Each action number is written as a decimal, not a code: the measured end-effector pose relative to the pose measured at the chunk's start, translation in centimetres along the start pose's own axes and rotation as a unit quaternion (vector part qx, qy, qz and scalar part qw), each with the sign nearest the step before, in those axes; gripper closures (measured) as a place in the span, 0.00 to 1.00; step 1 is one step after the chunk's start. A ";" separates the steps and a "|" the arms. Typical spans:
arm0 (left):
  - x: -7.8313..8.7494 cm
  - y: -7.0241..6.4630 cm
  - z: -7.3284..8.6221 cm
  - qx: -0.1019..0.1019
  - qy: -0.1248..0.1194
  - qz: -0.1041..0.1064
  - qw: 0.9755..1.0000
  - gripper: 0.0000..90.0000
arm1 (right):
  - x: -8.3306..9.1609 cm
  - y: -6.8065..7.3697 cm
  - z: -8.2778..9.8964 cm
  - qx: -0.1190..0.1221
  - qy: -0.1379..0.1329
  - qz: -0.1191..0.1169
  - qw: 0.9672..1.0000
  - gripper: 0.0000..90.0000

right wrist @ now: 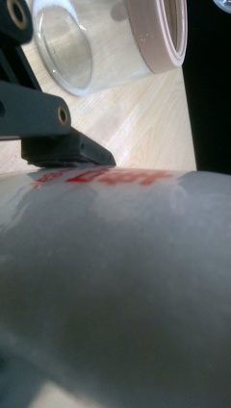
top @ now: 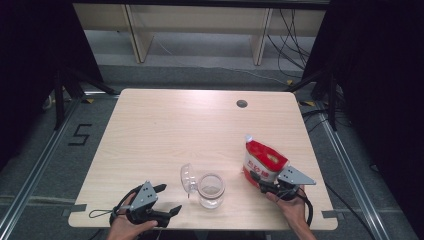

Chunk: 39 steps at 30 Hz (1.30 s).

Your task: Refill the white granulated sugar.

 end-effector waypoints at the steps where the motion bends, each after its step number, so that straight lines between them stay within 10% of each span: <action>1: 0.1 0.0 0.0 -0.001 0.003 -0.002 1.000 0.17 | 0.0 0.1 -0.1 0.002 0.006 0.001 1.000 0.50; 3: 0.1 -0.1 0.0 0.000 0.003 -0.001 1.000 0.17 | 0.1 0.7 -0.2 -0.008 0.014 0.016 1.000 0.50; 7: 0.0 -0.1 0.1 0.001 0.000 0.000 1.000 0.17 | 0.5 1.3 -1.2 0.069 0.021 0.038 0.997 0.51; 12: 0.0 -0.1 0.1 -0.002 0.008 0.007 1.000 0.17 | 1.5 2.0 -2.1 0.086 0.007 0.042 0.995 0.52; 19: 0.1 0.0 0.2 -0.012 0.013 0.004 1.000 0.17 | 3.0 4.1 -3.4 0.179 0.007 0.070 0.981 0.52; 21: 0.1 0.0 0.2 -0.002 0.008 0.006 1.000 0.17 | 3.4 5.6 -3.8 0.247 0.029 0.092 0.964 0.52; 22: 0.1 0.0 0.2 -0.002 0.008 0.006 1.000 0.17 | 3.4 5.6 -3.8 0.247 0.029 0.092 0.964 0.52; 26: 0.0 0.0 0.2 -0.014 0.009 0.004 1.000 0.17 | 3.9 7.8 -4.1 0.314 0.053 0.106 0.942 0.52; 27: 0.0 0.0 0.2 -0.018 0.012 0.004 1.000 0.17 | 4.1 8.7 -4.2 0.369 0.068 0.116 0.920 0.52; 29: 0.0 0.1 0.2 -0.017 0.010 0.005 1.000 0.18 | 4.2 9.1 -4.1 0.377 0.075 0.120 0.916 0.52; 32: 0.1 0.1 0.2 -0.019 0.012 0.004 1.000 0.17 | 4.3 9.8 -4.0 0.424 0.086 0.120 0.893 0.53; 33: 0.0 0.1 0.3 -0.014 0.009 0.003 1.000 0.17 | 4.3 10.2 -3.7 0.422 0.094 0.129 0.892 0.53; 35: 0.0 0.2 0.3 -0.021 0.014 0.002 1.000 0.17 | 4.0 10.7 -3.5 0.456 0.106 0.132 0.874 0.53; 36: 0.0 0.2 0.3 -0.020 0.014 0.003 1.000 0.17 | 4.0 10.7 -3.5 0.456 0.106 0.132 0.874 0.53; 39: 0.0 0.2 0.3 -0.018 0.017 0.006 1.000 0.17 | 3.7 11.2 -3.3 0.502 0.123 0.146 0.844 0.53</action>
Point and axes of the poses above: each handheld gripper's, and its own axes: x roughly backward along the jaws, z roughly out of its underside, y roughly to its left, the point moved 1 cm from there along -x, roughly forward along the jaws, and after that the axes turned 12 degrees about -x, right-handed, at the moved point
